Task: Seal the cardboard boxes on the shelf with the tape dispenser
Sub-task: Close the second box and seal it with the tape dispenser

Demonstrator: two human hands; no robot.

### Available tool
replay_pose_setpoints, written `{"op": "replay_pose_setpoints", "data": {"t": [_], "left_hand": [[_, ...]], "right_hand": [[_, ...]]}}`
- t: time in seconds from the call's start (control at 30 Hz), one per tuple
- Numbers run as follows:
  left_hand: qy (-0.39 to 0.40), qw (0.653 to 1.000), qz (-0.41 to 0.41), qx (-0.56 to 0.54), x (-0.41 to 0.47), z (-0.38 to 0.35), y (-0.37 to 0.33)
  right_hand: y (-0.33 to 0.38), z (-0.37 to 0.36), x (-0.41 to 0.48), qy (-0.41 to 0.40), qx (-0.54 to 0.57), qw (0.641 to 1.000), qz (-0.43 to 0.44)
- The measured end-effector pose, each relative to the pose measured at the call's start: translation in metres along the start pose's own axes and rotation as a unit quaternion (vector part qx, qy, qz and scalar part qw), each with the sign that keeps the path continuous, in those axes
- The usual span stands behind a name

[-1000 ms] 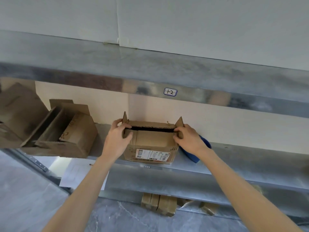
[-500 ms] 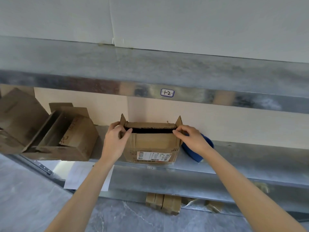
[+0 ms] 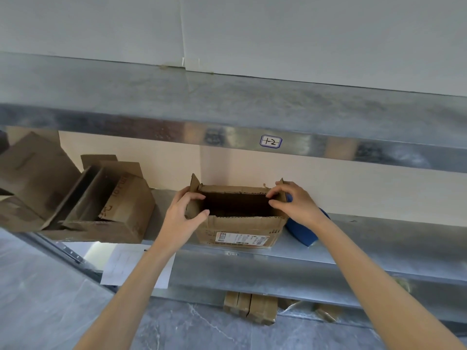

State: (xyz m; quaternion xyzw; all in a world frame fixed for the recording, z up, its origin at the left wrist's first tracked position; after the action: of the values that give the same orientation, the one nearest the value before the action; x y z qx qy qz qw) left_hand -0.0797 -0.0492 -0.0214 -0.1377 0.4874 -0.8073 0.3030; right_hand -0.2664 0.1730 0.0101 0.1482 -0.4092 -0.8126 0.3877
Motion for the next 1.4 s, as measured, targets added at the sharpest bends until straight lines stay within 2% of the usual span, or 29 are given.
{"op": "replay_pose_setpoints", "data": {"t": [0.3, 0.43, 0.57, 0.67, 0.8, 0.9, 1.0, 1.07, 1.13, 1.23, 1.33, 1.4], "left_hand": [[0.064, 0.997, -0.017, 0.029, -0.011, 0.004, 0.009], [0.103, 0.994, -0.036, 0.003, -0.015, 0.001, 0.009], [0.129, 0.991, -0.023, -0.006, -0.014, -0.002, 0.011], [0.149, 0.988, 0.019, 0.033, -0.012, -0.003, 0.01], [0.097, 0.992, 0.018, 0.074, -0.005, -0.005, 0.006], [0.025, 0.998, -0.005, 0.049, 0.001, -0.008, 0.005], [-0.045, 0.996, -0.044, 0.063, 0.007, -0.012, 0.011], [-0.074, 0.991, -0.063, 0.087, 0.011, -0.013, 0.015], [-0.052, 0.994, -0.057, 0.078, 0.014, -0.015, 0.016], [0.023, 0.998, -0.026, 0.054, 0.018, -0.018, 0.02], [0.033, 0.997, -0.034, 0.055, 0.02, -0.019, 0.024], [0.029, 0.996, -0.054, 0.063, 0.019, -0.021, 0.025]], "right_hand": [[-0.002, -0.001, 0.003, -0.041, -0.023, 0.999, 0.002], [-0.002, -0.011, 0.002, -0.057, -0.017, 0.998, 0.004], [-0.001, -0.017, 0.001, -0.03, 0.014, 0.999, -0.003], [-0.003, -0.021, -0.005, 0.025, 0.054, 0.998, -0.015], [-0.01, -0.019, -0.01, 0.046, 0.069, 0.996, -0.023], [-0.014, -0.016, -0.014, 0.054, 0.014, 0.998, 0.011], [-0.026, -0.02, -0.016, -0.012, -0.048, 0.997, 0.067], [-0.032, -0.021, -0.016, -0.064, -0.072, 0.993, 0.071], [-0.034, -0.019, -0.016, -0.089, -0.084, 0.989, 0.079], [-0.033, -0.018, -0.015, -0.055, -0.073, 0.991, 0.101], [-0.033, -0.021, -0.016, -0.016, -0.071, 0.992, 0.101], [-0.037, -0.025, -0.017, -0.019, -0.083, 0.992, 0.097]]}}
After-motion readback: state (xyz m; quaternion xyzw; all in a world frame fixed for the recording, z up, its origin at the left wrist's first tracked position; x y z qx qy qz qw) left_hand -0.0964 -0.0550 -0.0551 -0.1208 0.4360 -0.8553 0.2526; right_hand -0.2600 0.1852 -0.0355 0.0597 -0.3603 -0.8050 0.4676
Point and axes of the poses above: each hand's wrist, its own x-axis towards the middle knuckle, its own z-axis out of the back of the hand, y = z × x, the point moved 2 cm from there along x, towards the middle knuckle, and after that the axes turned 12 degrees about z, right-handed, at the moved point
